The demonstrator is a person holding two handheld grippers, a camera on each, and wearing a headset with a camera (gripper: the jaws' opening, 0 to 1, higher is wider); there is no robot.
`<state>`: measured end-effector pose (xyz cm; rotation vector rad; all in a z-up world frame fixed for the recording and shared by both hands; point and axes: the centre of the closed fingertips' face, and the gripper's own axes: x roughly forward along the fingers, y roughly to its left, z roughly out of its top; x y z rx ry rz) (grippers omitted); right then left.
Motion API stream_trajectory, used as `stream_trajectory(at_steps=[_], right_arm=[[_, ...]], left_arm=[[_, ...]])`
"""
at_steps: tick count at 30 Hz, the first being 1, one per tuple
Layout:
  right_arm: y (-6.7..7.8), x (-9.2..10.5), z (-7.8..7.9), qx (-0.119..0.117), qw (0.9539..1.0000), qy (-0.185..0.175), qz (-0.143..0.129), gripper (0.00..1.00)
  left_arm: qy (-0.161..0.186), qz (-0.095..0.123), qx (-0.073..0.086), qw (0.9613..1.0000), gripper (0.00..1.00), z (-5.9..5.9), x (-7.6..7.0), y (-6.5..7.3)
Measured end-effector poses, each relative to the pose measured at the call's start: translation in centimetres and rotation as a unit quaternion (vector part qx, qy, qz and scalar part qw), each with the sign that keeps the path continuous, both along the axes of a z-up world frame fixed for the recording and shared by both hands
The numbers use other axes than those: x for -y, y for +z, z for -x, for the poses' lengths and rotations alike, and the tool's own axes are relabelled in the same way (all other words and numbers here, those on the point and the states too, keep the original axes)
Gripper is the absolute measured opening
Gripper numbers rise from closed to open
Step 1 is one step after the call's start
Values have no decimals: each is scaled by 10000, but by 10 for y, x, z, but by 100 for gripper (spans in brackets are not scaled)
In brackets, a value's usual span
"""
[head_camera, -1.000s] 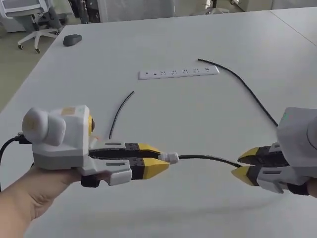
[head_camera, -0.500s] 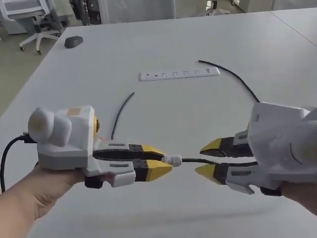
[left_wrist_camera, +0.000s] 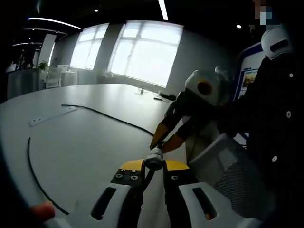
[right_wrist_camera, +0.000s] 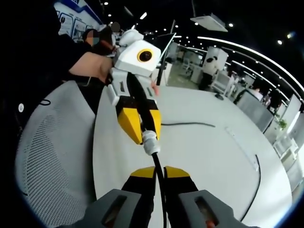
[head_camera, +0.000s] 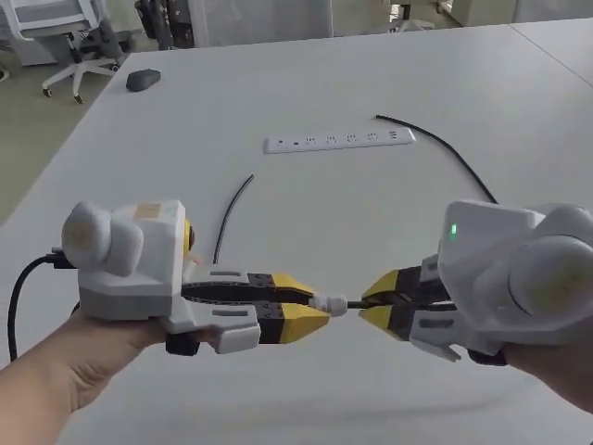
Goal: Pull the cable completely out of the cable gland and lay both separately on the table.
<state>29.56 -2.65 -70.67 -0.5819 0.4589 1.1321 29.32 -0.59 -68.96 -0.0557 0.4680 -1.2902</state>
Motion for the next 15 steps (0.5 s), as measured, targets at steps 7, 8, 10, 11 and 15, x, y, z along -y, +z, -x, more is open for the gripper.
stream_trajectory(at_steps=[7, 8, 10, 11, 15], right_arm=[[2, 5, -3, -78, 9996, -235, -94, 0], [1, 7, -4, -94, 9995, -266, -106, 0], [2, 13, -6, -162, 9989, -400, -166, 0], [1, 16, -6, -193, 9988, -428, -170, 0], [-2, 25, -8, -240, 9980, -574, -149, 0]], left_arm=[[43, 55, -2, 10000, 15, -3, 0, 2], [49, 52, -2, 10000, 15, -3, 0, 2], [65, 58, 6, 10000, 15, -3, -1, 3], [77, 64, 1, 9999, 15, -3, -2, 3], [91, 64, 3, 9999, 15, -4, -2, 3]])
